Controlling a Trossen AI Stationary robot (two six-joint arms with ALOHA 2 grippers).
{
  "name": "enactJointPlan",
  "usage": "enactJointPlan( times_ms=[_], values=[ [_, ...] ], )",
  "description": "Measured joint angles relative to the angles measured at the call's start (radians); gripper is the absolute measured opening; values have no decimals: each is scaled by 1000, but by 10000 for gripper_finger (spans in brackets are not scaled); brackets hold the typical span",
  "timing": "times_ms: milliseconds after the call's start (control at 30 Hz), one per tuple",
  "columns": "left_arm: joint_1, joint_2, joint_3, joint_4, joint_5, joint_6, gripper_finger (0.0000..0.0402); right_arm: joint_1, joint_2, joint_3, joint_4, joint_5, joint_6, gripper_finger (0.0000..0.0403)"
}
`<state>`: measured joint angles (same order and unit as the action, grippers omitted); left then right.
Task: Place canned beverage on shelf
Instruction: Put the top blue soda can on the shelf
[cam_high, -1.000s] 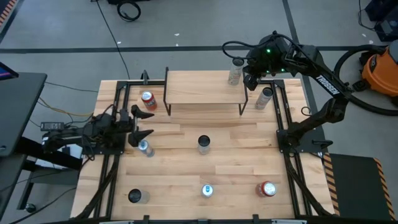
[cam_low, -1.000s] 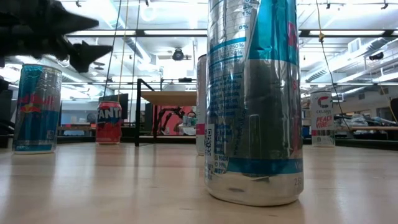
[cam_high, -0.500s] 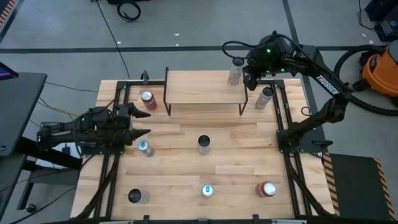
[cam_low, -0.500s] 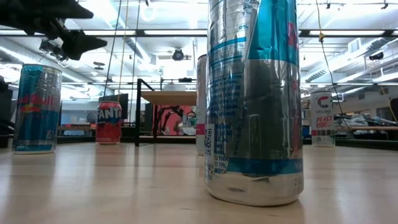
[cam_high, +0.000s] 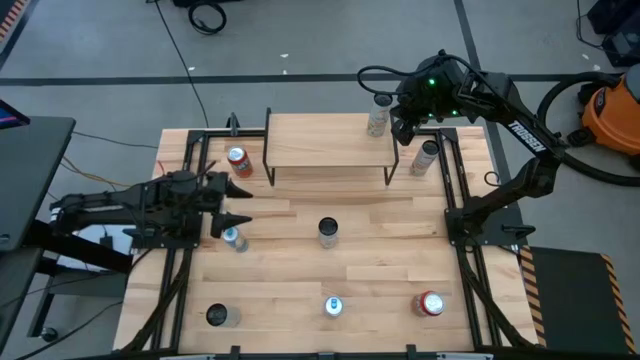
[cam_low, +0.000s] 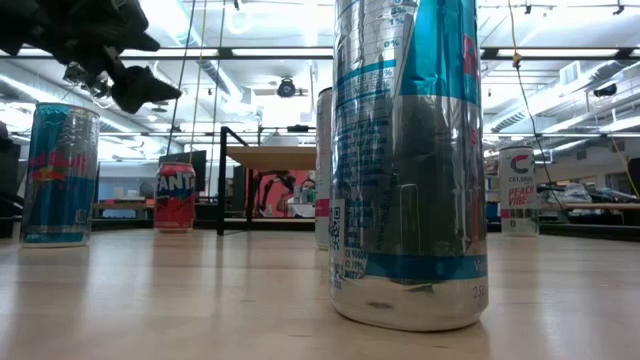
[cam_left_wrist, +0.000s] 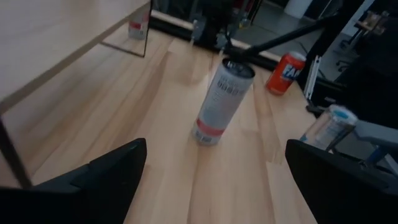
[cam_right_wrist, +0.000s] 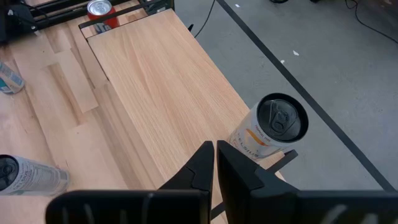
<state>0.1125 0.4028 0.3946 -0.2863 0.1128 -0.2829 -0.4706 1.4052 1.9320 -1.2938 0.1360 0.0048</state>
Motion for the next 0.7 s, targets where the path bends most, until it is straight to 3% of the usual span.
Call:
enactJointPlan(
  times_ms=[100, 233, 500, 700],
  values=[
    [-17, 21, 4, 59, 15, 26, 396, 0, 0, 0, 0, 0, 0, 29],
    [-47, 47, 82, 0, 6, 62, 396, 0, 0, 0, 0, 0, 0, 29],
    [-139, 128, 292, -326, -128, 53, 396, 0, 0, 0, 0, 0, 0, 29],
    [-185, 175, 322, -550, -219, -88, 396, 0, 0, 0, 0, 0, 0, 29]
  ],
)
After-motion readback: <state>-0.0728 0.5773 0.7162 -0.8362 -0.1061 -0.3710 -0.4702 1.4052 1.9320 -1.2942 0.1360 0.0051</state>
